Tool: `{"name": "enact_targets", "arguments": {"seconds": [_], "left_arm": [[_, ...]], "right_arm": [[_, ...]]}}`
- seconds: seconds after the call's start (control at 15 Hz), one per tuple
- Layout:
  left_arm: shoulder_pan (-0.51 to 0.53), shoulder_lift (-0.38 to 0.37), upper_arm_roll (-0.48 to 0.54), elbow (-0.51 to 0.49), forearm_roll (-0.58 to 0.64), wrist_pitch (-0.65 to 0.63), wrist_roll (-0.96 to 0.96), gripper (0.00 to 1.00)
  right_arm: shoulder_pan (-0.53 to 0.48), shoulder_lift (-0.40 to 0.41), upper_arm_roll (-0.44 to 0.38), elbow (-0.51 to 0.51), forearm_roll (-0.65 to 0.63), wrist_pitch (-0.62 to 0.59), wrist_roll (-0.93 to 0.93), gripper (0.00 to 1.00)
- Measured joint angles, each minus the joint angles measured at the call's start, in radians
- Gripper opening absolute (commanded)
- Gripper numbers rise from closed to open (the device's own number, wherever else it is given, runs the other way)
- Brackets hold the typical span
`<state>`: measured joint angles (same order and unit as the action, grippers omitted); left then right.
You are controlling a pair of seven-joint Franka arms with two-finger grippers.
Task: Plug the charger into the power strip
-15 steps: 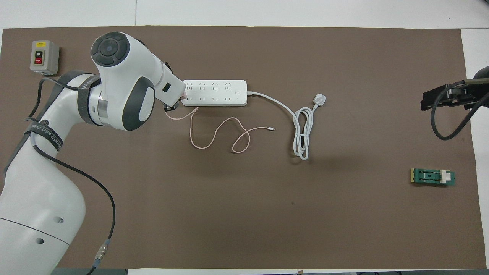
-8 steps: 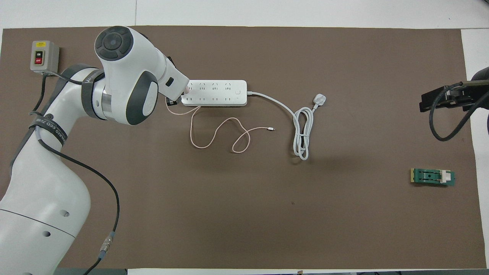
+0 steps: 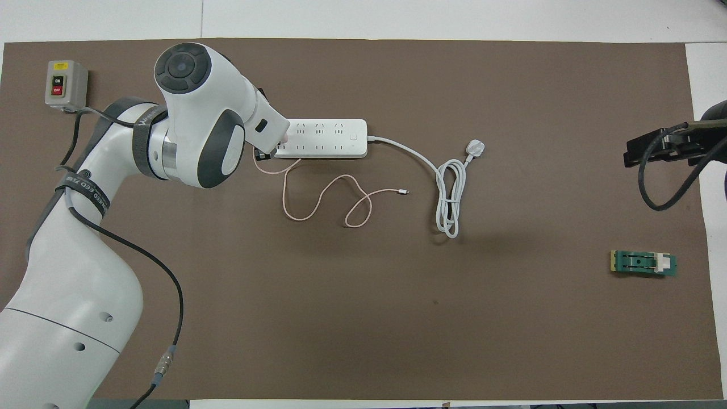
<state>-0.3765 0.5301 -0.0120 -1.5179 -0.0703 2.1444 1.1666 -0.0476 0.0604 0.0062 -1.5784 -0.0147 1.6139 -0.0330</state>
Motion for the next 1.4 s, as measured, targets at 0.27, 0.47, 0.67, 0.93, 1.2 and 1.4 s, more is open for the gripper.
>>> {"name": "enact_targets", "arguments": {"seconds": [0.27,0.47,0.67,0.93,1.2,1.4], "left_arm": [[0.000,0.000,0.000,-0.003,0.000,-0.002,0.000,0.00],[-0.006,0.000,0.000,-0.003,0.000,-0.005,0.000,0.00],[-0.010,-0.001,0.000,-0.003,0.000,-0.015,0.000,0.00],[-0.010,-0.003,0.000,-0.003,0.000,-0.027,0.005,0.00],[-0.010,-0.003,0.000,-0.003,0.001,-0.029,0.018,0.00],[-0.011,-0.004,0.000,-0.003,0.001,-0.038,0.031,0.00]], "right_arm": [[0.000,0.000,0.000,0.000,0.000,0.000,-0.029,1.00],[0.000,0.000,0.000,0.000,0.000,0.000,-0.033,1.00],[-0.001,0.000,0.000,-0.001,0.000,0.000,-0.033,1.00],[-0.002,0.000,-0.001,-0.001,0.000,0.000,-0.033,1.00],[-0.002,0.000,-0.001,-0.001,0.000,0.000,-0.033,1.00],[-0.002,0.000,-0.001,-0.001,0.000,0.000,-0.033,1.00]]}}
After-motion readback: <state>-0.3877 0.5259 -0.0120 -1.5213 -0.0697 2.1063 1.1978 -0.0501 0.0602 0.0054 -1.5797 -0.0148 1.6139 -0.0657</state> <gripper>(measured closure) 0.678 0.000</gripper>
